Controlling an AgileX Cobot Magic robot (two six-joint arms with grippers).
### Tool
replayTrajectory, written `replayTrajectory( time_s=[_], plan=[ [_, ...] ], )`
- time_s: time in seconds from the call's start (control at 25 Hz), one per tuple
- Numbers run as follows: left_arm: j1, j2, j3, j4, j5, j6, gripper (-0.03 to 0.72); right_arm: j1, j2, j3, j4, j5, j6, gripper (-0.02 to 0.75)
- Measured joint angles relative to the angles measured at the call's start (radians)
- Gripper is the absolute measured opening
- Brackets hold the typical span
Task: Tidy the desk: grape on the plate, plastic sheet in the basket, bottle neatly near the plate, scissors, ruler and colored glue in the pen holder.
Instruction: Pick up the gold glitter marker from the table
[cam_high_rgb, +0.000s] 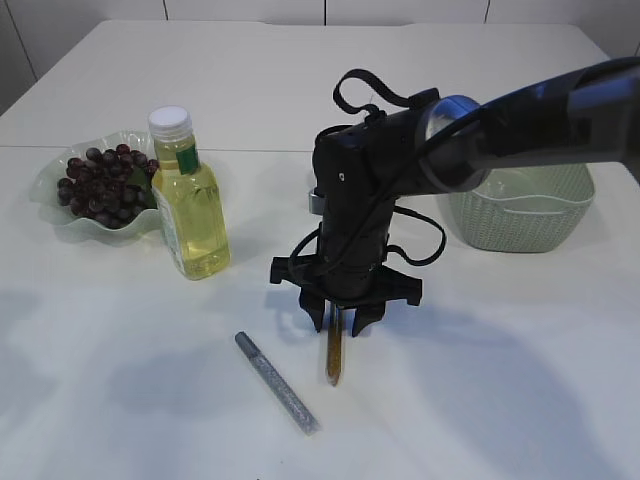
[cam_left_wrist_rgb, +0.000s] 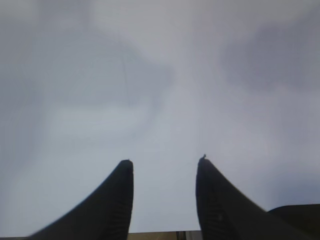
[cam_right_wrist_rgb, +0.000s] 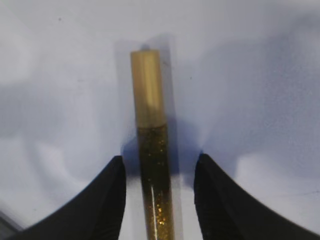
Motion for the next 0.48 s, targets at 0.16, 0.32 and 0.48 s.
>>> replayTrajectory(
  time_s=[0.16,0.32,0.48],
  plan=[
    [0.0,0.0,0.0,0.0,0.0,0.0,0.307,0.0,0.0,0.0,-0.01,0.0,0.0,0.314],
    [0.0,0.0,0.0,0.0,0.0,0.0,0.307,0.0,0.0,0.0,-0.01,0.0,0.0,0.204],
    [0.0,0.0,0.0,0.0,0.0,0.0,0.307,0.0,0.0,0.0,-0.01,0.002,-0.014,0.164]
  ],
)
